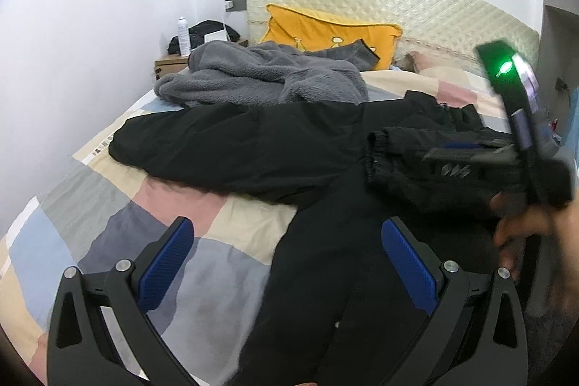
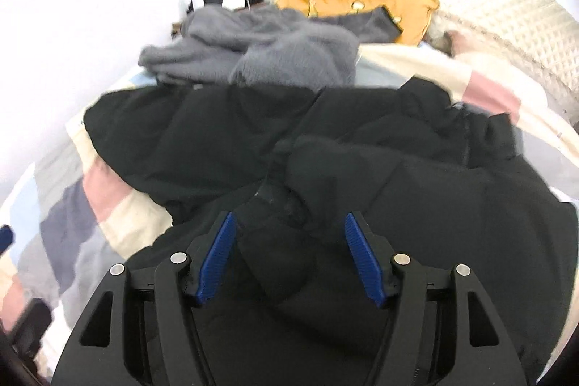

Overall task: Fold large clothes
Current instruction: 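Lower the sleeve onto the jacket and open the right gripper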

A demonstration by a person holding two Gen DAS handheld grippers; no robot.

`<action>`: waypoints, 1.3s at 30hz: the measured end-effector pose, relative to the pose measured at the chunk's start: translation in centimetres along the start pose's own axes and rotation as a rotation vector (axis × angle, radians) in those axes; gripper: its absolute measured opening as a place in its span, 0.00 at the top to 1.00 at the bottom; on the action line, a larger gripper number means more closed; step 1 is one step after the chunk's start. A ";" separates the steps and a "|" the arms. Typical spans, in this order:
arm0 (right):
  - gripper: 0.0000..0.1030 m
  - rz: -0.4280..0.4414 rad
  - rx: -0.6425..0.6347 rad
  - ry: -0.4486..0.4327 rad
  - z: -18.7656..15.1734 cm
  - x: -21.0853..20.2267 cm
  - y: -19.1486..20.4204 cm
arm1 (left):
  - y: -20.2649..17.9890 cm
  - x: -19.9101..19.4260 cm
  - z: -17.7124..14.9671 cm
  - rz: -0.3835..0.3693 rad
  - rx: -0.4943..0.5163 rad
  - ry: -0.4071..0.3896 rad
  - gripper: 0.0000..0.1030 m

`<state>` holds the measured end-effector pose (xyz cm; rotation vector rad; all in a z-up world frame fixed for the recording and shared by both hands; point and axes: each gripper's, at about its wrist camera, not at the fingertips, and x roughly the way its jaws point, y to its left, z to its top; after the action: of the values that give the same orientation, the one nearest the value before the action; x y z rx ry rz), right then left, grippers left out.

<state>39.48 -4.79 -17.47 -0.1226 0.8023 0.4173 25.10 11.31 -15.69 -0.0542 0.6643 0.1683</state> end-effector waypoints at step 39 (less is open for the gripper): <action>0.40 -0.235 0.381 0.051 -19.6 -7.6 -28.0 | -12.4 -0.1 -4.1 -0.221 0.160 0.047 0.00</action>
<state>33.08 -37.89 -26.95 0.1275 0.8929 0.0352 24.67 -1.36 -18.89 0.0222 0.7114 -0.0997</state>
